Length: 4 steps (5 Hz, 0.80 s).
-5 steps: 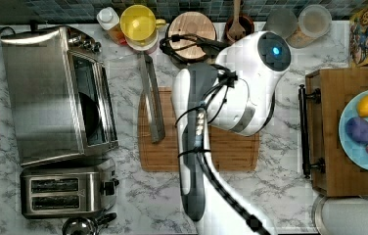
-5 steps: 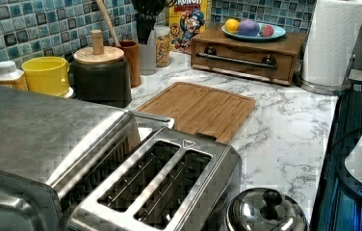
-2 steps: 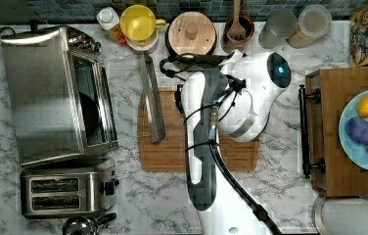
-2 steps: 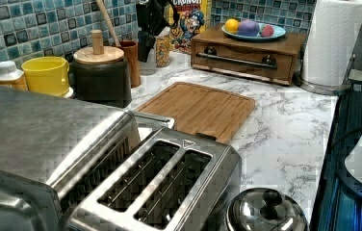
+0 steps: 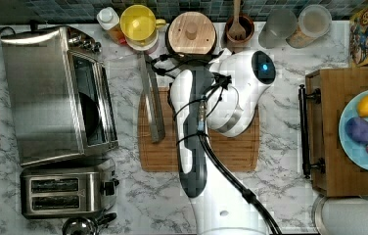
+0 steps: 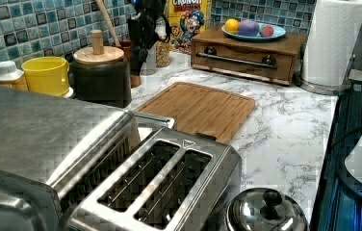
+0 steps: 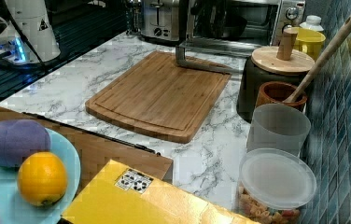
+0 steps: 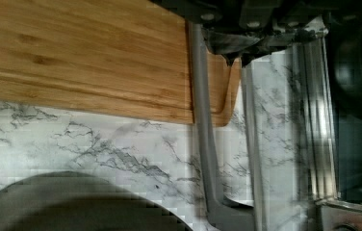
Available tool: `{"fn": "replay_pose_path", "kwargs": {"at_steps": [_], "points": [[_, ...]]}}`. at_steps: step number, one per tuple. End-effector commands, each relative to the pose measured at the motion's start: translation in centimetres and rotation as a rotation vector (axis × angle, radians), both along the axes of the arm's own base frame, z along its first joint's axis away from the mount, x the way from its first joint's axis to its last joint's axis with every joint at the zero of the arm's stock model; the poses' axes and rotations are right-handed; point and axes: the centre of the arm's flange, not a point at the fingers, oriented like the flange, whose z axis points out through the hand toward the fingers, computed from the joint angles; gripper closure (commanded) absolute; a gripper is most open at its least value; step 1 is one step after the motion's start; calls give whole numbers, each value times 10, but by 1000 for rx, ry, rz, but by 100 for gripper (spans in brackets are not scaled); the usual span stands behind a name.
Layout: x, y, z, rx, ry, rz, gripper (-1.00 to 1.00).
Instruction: Close the oven.
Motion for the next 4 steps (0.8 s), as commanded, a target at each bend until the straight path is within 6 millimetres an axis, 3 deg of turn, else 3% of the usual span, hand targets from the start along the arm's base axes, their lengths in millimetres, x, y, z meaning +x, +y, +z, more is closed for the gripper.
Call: {"fn": "replay_pose_path", "kwargs": {"at_steps": [1,2,3,4], "points": [[37,16,-22,78,-20,37,100],[27,40,-4,171,-133,65,100],[18,62,-6,198,-205,101,100],[18,84,-39,154,-153,191,100]]}}
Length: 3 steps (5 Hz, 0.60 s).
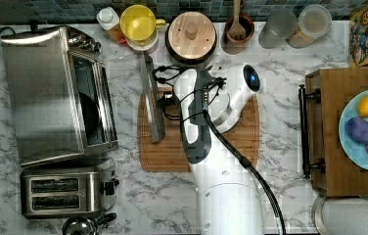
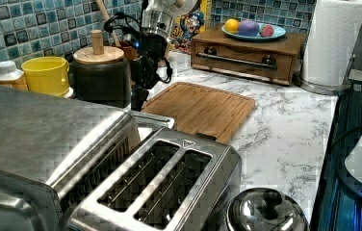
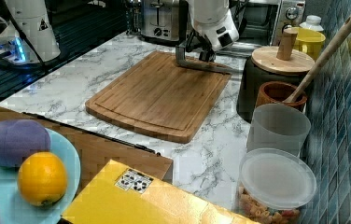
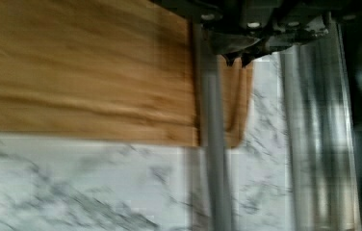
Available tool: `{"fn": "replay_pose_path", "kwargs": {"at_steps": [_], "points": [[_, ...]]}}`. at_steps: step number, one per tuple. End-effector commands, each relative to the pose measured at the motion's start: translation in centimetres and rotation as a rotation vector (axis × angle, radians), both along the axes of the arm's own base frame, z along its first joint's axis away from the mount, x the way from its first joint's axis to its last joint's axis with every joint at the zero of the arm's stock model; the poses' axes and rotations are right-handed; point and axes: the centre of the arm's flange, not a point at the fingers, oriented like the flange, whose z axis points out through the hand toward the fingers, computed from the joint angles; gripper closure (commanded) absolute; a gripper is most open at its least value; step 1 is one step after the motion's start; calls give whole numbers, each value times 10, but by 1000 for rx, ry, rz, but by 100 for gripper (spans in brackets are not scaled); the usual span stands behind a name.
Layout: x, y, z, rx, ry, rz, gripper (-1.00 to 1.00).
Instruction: Close the oven.
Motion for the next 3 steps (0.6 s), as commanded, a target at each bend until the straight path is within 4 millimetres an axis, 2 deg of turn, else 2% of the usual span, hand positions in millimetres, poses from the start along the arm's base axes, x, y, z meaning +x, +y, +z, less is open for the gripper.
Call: {"fn": "replay_pose_path", "kwargs": {"at_steps": [1,2,3], "points": [[31,72,30,-51,-197,206,100],[35,72,26,-34,-163,182,100],[36,72,40,26,-171,141,100]]}}
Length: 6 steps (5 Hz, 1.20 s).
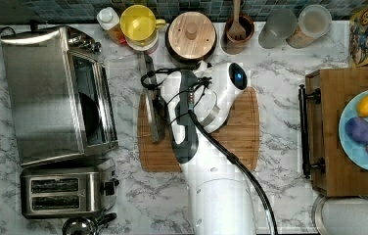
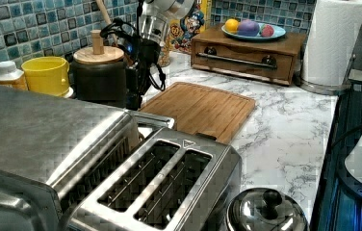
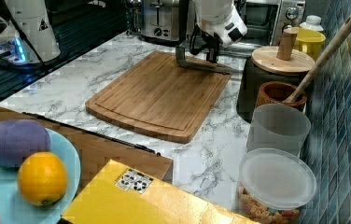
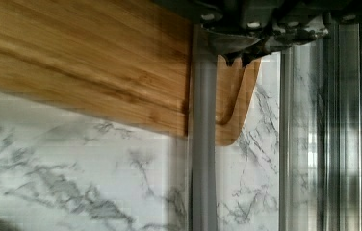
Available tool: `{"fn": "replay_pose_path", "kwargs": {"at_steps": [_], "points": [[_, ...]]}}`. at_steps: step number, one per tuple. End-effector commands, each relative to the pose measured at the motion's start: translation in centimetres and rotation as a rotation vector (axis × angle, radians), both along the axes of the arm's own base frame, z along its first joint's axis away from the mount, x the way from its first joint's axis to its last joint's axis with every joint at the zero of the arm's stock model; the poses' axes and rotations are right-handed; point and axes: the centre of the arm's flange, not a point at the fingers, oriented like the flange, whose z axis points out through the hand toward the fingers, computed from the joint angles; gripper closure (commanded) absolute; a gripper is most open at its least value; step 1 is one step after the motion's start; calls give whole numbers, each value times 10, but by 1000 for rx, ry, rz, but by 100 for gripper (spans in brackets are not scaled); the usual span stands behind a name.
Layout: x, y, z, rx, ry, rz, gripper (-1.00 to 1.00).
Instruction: Close the oven.
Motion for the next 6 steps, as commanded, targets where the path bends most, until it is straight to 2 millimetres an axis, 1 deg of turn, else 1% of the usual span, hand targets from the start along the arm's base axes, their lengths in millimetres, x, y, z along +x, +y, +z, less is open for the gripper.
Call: {"fn": "replay_pose_path", "kwargs": {"at_steps": [1,2,3,4,5,6], "points": [[36,52,62,95,-101,9,100],[41,63,77,127,-78,9,100],[49,91,98,181,-19,73,100],[48,121,120,218,-12,149,100],[38,157,149,199,-68,217,100],[26,184,171,168,-112,264,100]]}}
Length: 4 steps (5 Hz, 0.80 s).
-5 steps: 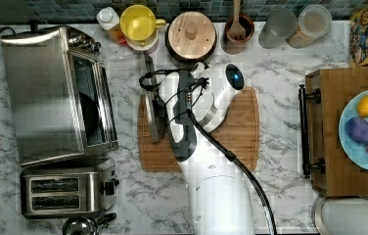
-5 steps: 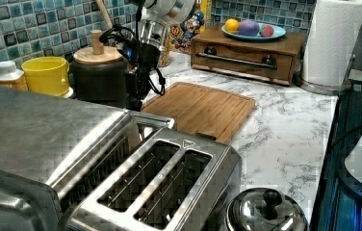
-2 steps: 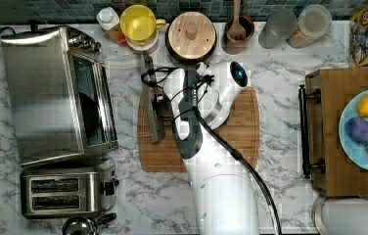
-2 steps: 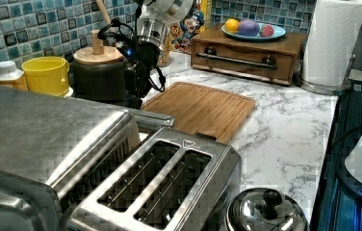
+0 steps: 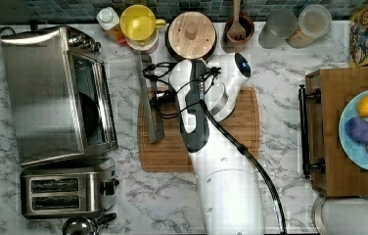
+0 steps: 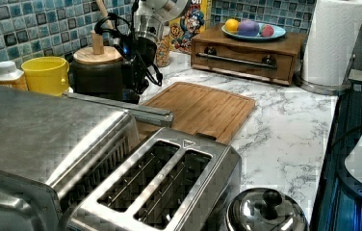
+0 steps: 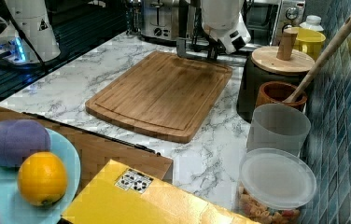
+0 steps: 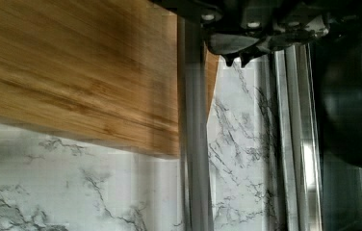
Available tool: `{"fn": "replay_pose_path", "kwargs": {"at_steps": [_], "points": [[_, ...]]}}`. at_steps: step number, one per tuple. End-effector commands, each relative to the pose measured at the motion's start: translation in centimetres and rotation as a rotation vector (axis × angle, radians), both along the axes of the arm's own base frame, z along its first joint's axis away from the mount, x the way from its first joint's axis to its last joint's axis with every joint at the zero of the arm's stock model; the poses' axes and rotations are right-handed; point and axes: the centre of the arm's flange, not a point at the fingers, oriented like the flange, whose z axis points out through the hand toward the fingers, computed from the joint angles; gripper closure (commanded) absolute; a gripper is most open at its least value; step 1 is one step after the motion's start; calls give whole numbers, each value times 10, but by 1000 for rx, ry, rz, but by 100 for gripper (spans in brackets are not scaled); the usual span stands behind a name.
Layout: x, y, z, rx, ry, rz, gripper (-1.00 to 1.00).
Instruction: Close the oven.
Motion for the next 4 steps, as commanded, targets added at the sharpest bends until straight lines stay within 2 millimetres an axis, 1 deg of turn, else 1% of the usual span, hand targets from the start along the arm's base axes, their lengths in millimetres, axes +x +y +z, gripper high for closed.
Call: {"fn": "replay_pose_path", "kwargs": {"at_steps": [1,2,3,4], "points": [[-1,208,185,-1,-296,262,100],[-4,223,198,-47,-284,277,100],[-13,247,203,-136,-290,283,100],[-19,270,226,-252,-332,276,100]]}}
